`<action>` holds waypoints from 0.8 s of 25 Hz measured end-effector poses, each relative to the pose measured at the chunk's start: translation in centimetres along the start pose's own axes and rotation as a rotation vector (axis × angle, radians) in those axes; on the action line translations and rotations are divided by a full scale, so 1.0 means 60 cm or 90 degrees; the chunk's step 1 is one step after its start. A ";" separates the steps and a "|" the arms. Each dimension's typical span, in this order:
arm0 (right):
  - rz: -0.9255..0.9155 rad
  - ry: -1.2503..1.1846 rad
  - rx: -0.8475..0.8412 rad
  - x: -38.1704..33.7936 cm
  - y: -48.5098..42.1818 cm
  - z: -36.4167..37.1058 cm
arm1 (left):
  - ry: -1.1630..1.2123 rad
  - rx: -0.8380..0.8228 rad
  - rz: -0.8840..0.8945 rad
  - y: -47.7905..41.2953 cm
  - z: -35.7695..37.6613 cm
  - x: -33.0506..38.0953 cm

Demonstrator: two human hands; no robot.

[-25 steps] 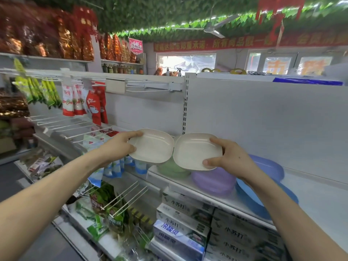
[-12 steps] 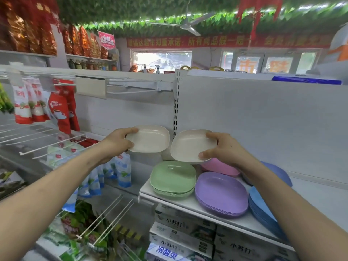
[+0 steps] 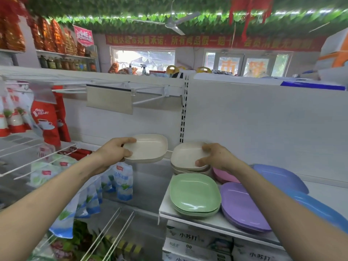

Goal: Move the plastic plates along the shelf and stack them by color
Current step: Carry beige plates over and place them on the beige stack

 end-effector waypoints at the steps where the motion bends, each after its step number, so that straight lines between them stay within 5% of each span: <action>1: 0.010 0.031 -0.010 0.001 -0.005 0.006 | -0.008 -0.012 0.006 -0.005 -0.001 0.004; 6: 0.057 0.110 0.005 0.020 -0.006 0.022 | -0.035 -0.067 0.064 -0.033 0.028 0.044; 12: 0.067 0.087 0.191 0.040 0.049 -0.047 | -0.083 -0.161 0.143 -0.067 0.135 0.104; 20: 0.107 0.073 0.380 0.053 0.190 -0.135 | -0.372 -0.185 0.211 -0.109 0.249 0.097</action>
Point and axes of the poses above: each hand's wrist, its own y-axis away from the middle knuckle, its own z-axis out of the palm, x = y × z, the point moved 5 cm from there along -y, towards the middle knuckle, and after that the axes turned 6 degrees about -z, right-handed, at the moved point
